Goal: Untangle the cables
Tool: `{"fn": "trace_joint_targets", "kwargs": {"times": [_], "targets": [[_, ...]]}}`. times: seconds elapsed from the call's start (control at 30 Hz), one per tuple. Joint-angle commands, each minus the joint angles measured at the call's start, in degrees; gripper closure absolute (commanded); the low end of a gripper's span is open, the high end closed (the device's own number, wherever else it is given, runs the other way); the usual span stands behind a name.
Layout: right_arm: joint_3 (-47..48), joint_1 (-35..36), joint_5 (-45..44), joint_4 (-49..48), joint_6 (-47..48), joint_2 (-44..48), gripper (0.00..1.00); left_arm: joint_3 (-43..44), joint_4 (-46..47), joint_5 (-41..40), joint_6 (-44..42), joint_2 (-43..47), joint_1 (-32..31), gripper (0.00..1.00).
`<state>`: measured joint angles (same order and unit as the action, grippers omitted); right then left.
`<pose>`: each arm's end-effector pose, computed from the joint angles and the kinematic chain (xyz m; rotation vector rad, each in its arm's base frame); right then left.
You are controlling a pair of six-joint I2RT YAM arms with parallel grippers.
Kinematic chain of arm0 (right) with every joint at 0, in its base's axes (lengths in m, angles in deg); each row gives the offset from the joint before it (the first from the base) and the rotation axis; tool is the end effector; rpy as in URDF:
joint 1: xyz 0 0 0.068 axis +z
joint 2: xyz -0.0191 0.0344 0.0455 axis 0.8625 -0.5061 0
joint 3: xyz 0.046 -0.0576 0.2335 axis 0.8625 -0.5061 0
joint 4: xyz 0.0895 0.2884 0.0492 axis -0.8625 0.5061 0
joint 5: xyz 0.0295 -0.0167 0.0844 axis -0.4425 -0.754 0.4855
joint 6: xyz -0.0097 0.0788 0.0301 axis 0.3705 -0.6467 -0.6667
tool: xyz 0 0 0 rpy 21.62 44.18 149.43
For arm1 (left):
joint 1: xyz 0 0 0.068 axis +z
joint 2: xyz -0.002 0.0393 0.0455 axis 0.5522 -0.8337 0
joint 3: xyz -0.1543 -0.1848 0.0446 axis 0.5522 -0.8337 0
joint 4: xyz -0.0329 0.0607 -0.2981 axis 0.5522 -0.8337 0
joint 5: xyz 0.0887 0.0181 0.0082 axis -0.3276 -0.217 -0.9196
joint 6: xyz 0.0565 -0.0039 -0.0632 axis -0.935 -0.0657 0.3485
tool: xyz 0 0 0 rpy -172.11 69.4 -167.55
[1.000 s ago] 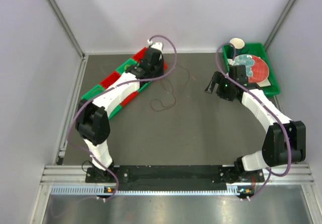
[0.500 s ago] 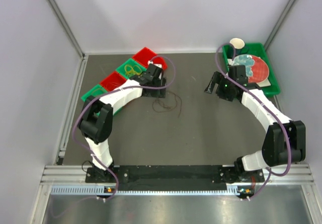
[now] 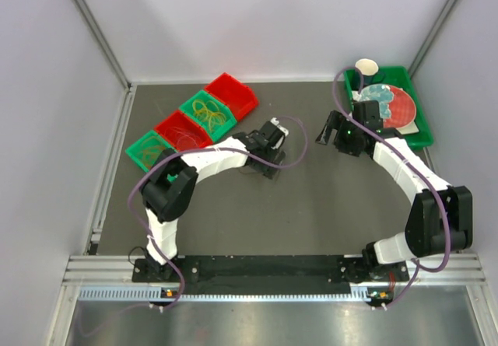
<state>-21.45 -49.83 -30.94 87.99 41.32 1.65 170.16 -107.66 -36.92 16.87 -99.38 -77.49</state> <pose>0.3737 0.0765 0.1851 0.3246 2.4143 0.5061 0.3387 -0.3099 0.1137 0.7333 2.4942 -0.1163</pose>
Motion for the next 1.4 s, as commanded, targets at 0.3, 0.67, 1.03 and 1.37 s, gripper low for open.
{"fn": "trace_joint_targets", "kwargs": {"times": [0.3,0.67,1.03,1.37], "targets": [[0.7,0.9,0.3,-1.8,-0.7,-0.6,0.12,4.5,3.0,-12.9,-6.5,-5.4,-2.1,0.33],[0.7,1.1,-0.2,-1.8,-0.7,-0.5,0.12,7.0,2.5,-7.7,-5.8,-7.4,0.3,1.0],[0.6,1.1,-0.8,-1.6,-0.9,0.4,0.13,10.5,2.8,1.8,-0.5,1.9,8.4,1.0],[0.8,1.1,-1.1,-1.5,-0.9,0.4,0.13,21.5,9.2,7.4,8.9,4.8,15.9,1.0]]}}
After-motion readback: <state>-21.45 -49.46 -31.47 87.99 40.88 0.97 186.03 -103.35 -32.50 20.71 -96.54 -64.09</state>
